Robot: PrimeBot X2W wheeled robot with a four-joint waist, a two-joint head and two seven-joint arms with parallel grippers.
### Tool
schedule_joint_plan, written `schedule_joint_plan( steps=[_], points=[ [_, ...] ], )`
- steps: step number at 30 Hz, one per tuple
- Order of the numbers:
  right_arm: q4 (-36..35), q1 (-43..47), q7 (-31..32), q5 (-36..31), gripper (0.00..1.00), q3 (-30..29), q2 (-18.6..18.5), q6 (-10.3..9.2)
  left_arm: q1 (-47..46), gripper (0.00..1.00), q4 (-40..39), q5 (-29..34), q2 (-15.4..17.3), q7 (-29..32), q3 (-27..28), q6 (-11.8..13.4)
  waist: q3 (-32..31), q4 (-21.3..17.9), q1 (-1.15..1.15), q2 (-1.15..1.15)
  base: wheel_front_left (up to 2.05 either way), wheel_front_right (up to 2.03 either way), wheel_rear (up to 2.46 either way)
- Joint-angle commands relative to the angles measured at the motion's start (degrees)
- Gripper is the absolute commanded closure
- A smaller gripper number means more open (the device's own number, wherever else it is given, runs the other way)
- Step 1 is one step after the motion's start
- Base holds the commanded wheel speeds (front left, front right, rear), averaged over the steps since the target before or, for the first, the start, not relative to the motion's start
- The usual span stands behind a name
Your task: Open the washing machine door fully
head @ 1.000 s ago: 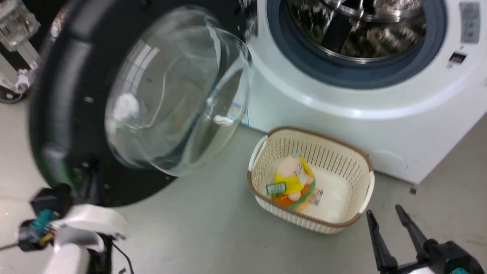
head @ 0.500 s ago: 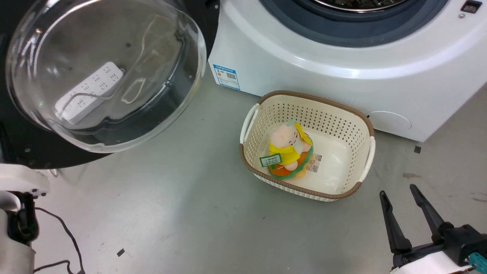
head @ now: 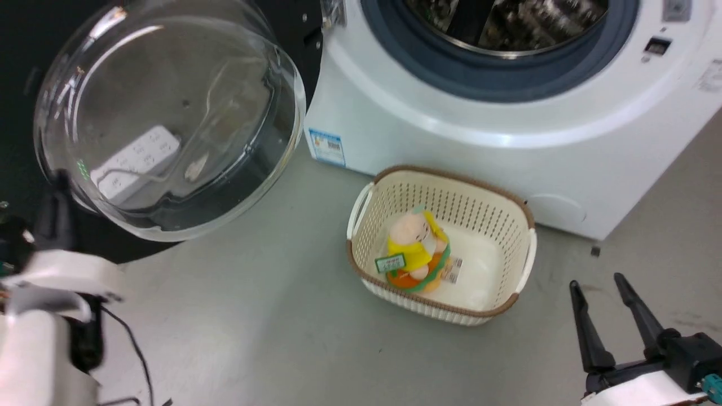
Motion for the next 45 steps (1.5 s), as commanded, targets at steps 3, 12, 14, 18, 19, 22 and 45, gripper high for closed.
schedule_joint_plan(
  steps=[3,12,14,18,19,22,45],
  points=[
    [-0.54,-0.51,-0.25,0.08,0.00,-1.51,0.95,0.05,3.98,1.00,-4.17,2.46,-2.80,-0.31,-1.58,-1.15,-5.41,-1.83,0.01,0.00,0.00,0.00,0.00],
    [-2.31,2.42,-0.25,-1.80,0.00,-3.69,3.29,0.05,15.48,1.00,-13.42,4.32,-10.50,-0.31,-5.62,-3.30,-13.25,-8.28,0.01,0.00,0.00,0.00,0.00],
    [-2.85,2.89,-0.25,-2.37,0.00,-4.04,3.59,0.05,17.62,1.00,-15.16,4.42,-12.03,-0.31,-6.18,-3.51,-13.81,-9.82,0.01,0.00,0.00,0.00,0.00],
    [-3.37,3.78,-0.25,-3.25,0.00,-4.33,3.95,0.05,21.34,1.00,-17.40,5.12,-14.51,-0.31,-7.48,-3.91,-14.53,-12.78,0.01,0.00,0.00,0.00,0.00],
    [-3.29,3.97,-0.25,-2.98,0.00,-4.58,4.01,0.05,22.14,0.93,-17.74,5.41,-14.97,-0.31,-7.65,-3.80,-14.68,-13.46,0.01,0.00,0.00,0.00,0.00],
    [-3.18,4.44,-0.25,-2.65,0.00,-4.61,4.10,0.05,24.23,0.00,-18.23,6.71,-15.91,-0.31,-7.83,-3.01,-15.01,-15.22,0.01,0.00,0.00,0.00,0.00],
    [0.63,6.37,-0.25,-1.35,0.00,-3.78,4.14,0.05,28.05,0.00,-14.56,12.17,-18.22,-0.31,-10.78,-1.80,-15.92,-16.56,0.01,0.00,0.00,0.00,0.00]
  ],
)
